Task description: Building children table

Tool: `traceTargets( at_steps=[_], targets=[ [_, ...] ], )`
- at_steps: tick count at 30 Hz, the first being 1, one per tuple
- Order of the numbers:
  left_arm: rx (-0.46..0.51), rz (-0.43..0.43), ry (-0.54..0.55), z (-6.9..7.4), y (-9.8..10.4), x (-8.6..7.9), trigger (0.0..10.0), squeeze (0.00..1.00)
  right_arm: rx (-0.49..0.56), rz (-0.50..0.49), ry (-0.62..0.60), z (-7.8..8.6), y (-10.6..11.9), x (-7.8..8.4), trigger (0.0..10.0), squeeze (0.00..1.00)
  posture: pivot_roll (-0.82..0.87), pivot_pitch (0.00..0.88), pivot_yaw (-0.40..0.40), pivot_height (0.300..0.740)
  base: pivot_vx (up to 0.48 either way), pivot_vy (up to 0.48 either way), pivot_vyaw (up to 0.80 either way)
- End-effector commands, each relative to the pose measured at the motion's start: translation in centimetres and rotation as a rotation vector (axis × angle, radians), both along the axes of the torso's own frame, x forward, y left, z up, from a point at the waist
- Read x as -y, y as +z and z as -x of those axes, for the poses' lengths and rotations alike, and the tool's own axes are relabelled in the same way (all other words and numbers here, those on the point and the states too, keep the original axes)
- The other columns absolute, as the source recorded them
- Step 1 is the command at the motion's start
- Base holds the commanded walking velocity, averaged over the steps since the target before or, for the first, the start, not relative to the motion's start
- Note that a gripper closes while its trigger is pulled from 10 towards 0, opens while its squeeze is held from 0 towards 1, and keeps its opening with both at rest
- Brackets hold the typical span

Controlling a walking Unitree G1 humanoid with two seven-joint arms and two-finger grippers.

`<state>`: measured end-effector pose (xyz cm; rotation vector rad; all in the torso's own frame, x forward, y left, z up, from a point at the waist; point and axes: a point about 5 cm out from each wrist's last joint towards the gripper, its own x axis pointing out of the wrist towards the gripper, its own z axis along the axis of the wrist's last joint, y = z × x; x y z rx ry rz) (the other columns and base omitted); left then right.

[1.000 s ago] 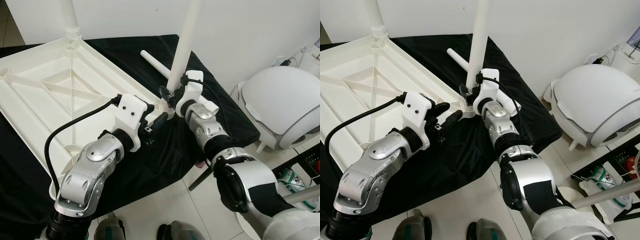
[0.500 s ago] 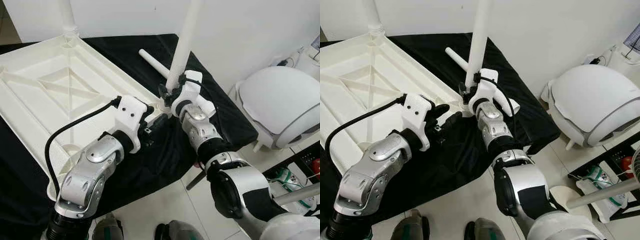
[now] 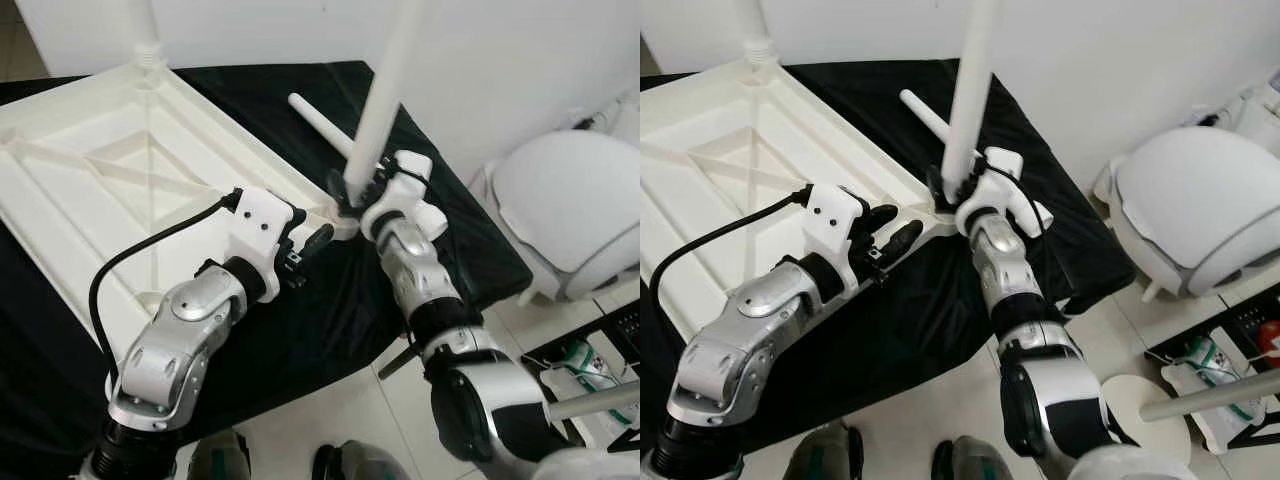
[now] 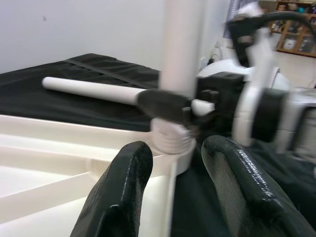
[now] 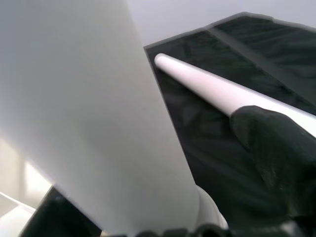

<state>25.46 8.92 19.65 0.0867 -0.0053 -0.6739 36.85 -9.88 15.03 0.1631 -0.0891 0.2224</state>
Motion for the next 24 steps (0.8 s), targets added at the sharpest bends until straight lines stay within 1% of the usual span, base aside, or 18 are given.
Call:
traceTargets(
  at_steps=[1, 3, 4, 5, 6, 8, 11, 14, 20, 22, 23, 24],
  targets=[
    [0.003, -0.009, 0.022, -0.2, -0.1, 0.0, 10.0, 0.0, 0.003, 0.007, -0.039, 0.1, -0.2, 1.4, 10.0, 0.0, 0.02, 0.041, -0.093, 0.74, 0.0, 0.0, 0.0],
    [0.011, -0.029, 0.016, -0.9, -0.3, 0.1, 10.0, 0.0, 0.049, 0.0, -0.033, 1.6, -0.6, 2.4, 10.0, 0.0, 0.01, 0.041, -0.083, 0.74, 0.0, 0.0, 0.0],
    [0.011, -0.029, 0.016, -0.9, -0.3, 0.1, 10.0, 0.0, 0.049, 0.0, -0.033, 1.6, -0.6, 2.4, 10.0, 0.0, 0.01, 0.041, -0.083, 0.74, 0.0, 0.0, 0.0],
    [0.01, -0.038, 0.015, -1.3, -0.6, 0.2, 10.0, 0.0, 0.07, -0.001, -0.019, 2.4, -0.8, 2.7, 10.0, 0.0, 0.0, 0.044, -0.078, 0.74, 0.0, 0.0, 0.0],
    [0.01, -0.038, 0.015, -1.3, -0.6, 0.2, 10.0, 0.0, 0.07, -0.001, -0.019, 2.4, -0.8, 2.7, 10.0, 0.0, 0.0, 0.044, -0.078, 0.74, 0.0, 0.0, 0.0],
    [0.0, -0.057, 0.006, -2.1, -1.2, 0.6, 10.0, 0.0, 0.081, 0.012, 0.006, 3.6, -1.3, 2.8, 10.0, 0.0, -0.01, 0.045, -0.065, 0.74, 0.0, 0.0, 0.0],
    [-0.014, -0.071, 0.001, -2.4, -1.5, 0.7, 10.0, 0.0, 0.082, 0.019, 0.012, 4.0, -1.4, 2.8, 10.0, 0.0, -0.01, 0.045, -0.064, 0.74, 0.0, 0.0, 0.0],
    [-0.071, -0.162, 0.01, -3.6, -3.0, 1.0, 10.0, 0.0, 0.088, 0.017, 0.031, 4.9, -1.8, 2.7, 10.0, 0.0, -0.01, 0.044, -0.046, 0.74, 0.0, 0.0, 0.0],
    [-0.09, -0.164, 0.0, -4.0, -3.2, 1.2, 10.0, 0.0, 0.106, 0.004, 0.043, 5.4, -1.4, 2.6, 10.0, 0.0, -0.02, 0.043, -0.032, 0.74, 0.0, 0.0, 0.0],
    [-0.107, -0.202, -0.007, -4.0, -3.6, 0.8, 10.0, 0.0, 0.119, 0.003, 0.04, 5.6, -1.0, 2.9, 10.0, 0.0, -0.02, 0.042, -0.022, 0.74, 0.0, 0.0, 0.0],
    [-0.107, -0.202, -0.007, -4.0, -3.6, 0.8, 10.0, 0.0, 0.119, 0.003, 0.04, 5.6, -1.0, 2.9, 10.0, 0.0, -0.02, 0.042, -0.022, 0.74, 0.0, 0.0, 0.0],
    [-0.108, -0.237, -0.006, -4.0, -3.9, 0.3, 10.0, 0.0, 0.121, -0.001, 0.058, 5.8, -0.9, 3.0, 10.0, 0.0, -0.02, 0.042, -0.022, 0.74, 0.0, 0.0, 0.0]
  ],
)
